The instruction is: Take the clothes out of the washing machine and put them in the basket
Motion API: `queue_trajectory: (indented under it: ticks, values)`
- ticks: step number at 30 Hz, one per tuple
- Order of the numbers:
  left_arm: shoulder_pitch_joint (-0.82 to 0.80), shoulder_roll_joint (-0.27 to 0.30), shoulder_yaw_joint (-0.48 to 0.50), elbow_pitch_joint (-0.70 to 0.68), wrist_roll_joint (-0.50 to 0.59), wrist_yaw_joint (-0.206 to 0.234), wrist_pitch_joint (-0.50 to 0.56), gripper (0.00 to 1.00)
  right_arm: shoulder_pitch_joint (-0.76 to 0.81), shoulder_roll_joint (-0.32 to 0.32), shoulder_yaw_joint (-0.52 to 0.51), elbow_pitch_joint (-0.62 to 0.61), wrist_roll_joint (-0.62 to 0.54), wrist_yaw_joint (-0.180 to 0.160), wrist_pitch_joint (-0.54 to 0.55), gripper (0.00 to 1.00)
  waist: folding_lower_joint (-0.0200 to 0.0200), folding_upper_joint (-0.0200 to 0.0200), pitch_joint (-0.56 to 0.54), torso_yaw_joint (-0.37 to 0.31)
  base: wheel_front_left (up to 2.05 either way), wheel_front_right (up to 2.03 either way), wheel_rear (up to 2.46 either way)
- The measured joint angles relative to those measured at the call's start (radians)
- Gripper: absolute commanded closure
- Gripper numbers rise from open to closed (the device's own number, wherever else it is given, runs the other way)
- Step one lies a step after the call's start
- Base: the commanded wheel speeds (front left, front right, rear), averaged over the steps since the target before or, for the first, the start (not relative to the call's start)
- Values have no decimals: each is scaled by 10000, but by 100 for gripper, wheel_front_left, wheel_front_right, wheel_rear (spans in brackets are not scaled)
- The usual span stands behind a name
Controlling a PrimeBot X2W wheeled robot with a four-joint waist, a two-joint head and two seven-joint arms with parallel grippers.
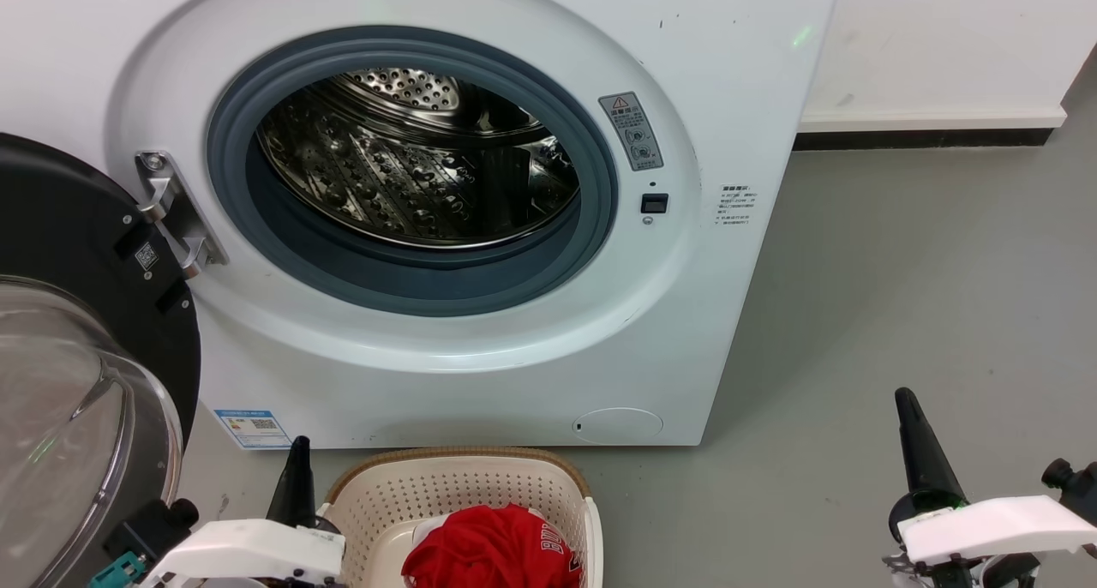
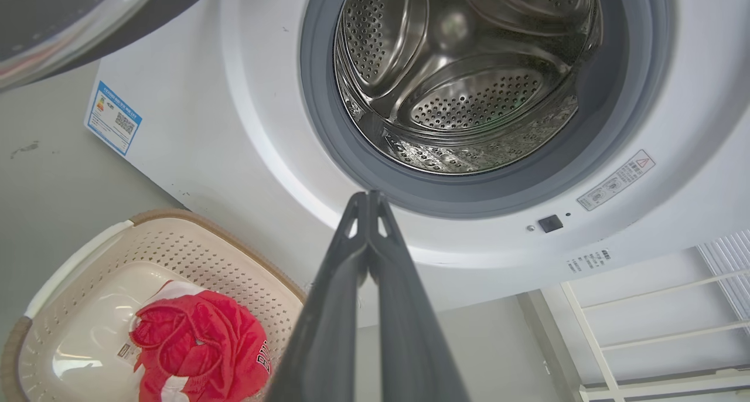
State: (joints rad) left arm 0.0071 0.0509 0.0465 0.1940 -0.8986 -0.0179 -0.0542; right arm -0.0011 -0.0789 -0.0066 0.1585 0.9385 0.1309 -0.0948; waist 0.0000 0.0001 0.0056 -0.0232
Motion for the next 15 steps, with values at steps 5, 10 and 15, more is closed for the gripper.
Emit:
queue_trajectory:
  ticks: [5,10,15]
  values:
    - [-141,0,59,29,-623,-90,150,100,-36,-6,-44,73,631,0,140,100,1,0,-2,15,0,0,0]
    - [-187,0,128,73,-1218,-188,267,100,-170,-12,-92,130,1227,0,282,100,0,0,-3,30,0,0,0]
    - [-326,0,190,113,-1787,-272,430,100,-220,-17,-138,203,1795,-2,418,100,0,0,-5,45,0,0,0]
